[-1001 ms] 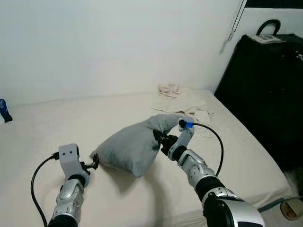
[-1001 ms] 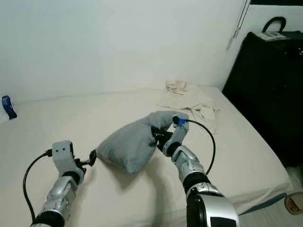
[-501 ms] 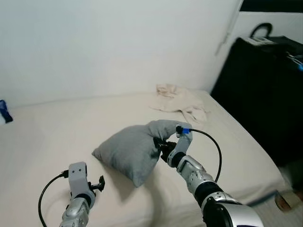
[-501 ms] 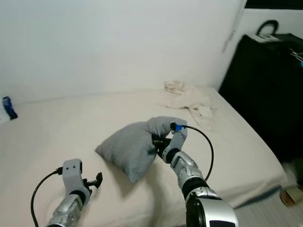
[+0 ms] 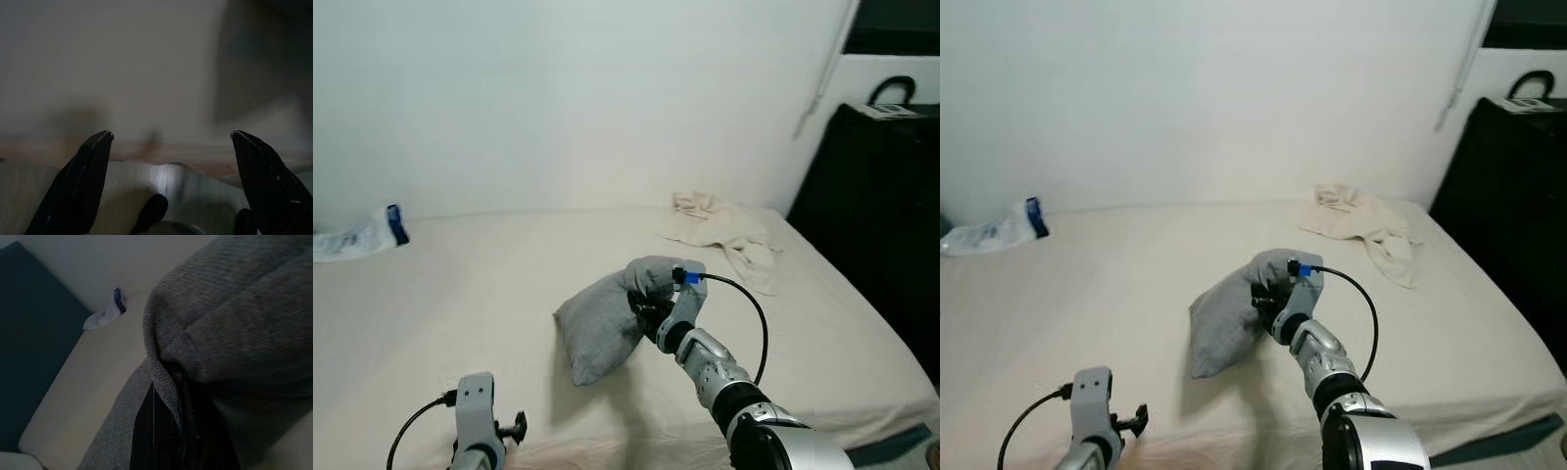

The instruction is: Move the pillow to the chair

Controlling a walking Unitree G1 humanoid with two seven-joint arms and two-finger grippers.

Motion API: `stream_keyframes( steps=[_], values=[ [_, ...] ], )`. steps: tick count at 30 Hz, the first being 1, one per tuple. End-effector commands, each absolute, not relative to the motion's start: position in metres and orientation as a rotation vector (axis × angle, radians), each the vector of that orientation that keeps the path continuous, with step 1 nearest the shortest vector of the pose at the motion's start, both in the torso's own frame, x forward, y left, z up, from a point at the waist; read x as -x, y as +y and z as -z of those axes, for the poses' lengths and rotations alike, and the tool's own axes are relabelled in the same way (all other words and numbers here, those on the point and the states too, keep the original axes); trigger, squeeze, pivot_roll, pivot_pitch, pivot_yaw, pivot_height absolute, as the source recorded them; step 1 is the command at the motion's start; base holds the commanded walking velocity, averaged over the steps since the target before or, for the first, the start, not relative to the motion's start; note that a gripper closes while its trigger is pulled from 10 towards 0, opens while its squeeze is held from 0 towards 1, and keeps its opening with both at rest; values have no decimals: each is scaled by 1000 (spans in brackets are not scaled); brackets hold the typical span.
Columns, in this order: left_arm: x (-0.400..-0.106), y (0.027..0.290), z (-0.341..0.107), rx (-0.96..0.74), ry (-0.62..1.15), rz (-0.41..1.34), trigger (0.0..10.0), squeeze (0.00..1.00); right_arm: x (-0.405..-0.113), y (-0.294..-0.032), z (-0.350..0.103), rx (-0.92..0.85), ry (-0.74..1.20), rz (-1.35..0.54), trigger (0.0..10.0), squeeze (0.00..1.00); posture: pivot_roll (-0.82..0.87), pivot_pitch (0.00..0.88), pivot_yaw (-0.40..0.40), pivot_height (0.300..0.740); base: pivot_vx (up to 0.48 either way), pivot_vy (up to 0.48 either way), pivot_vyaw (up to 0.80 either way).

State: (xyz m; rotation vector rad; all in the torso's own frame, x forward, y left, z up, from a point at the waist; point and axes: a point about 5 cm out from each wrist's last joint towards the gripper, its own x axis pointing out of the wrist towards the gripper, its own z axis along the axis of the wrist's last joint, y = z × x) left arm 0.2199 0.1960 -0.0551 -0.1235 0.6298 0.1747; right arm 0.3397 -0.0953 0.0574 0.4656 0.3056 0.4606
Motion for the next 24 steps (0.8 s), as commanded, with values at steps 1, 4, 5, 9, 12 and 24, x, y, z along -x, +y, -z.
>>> stream_keyframes(
  steps=[1, 4, 5, 9, 12, 24],
  values=[
    [-220, 196, 56, 106, 645, -166, 10000, 0, -343, -92, -64, -455, 271, -490, 10000, 0, 170, 0, -84, 740, 0, 0, 775],
    [-220, 195, 56, 101, 644, -160, 10000, 0, -342, -91, -64, -458, 270, -493, 10000, 0, 175, 0, -86, 740, 0, 0, 775],
    [-220, 195, 56, 95, 644, -155, 10000, 0, -342, -91, -64, -458, 270, -495, 10000, 0, 175, 0, -86, 740, 0, 0, 775],
    [-221, 192, 56, 86, 642, -140, 10000, 0, -342, -89, -64, -456, 270, -502, 10000, 0, 180, 0, -89, 740, 0, 0, 775],
    [-221, 191, 56, 87, 640, -137, 10000, 0, -342, -88, -64, -454, 269, -505, 10000, 0, 181, 0, -90, 740, 0, 0, 775],
    [-226, 174, 56, 97, 666, -87, 10000, 0, -321, -86, -34, -398, 395, -507, 10000, 0, 180, 0, -91, 740, 0, 0, 771]
  ],
)
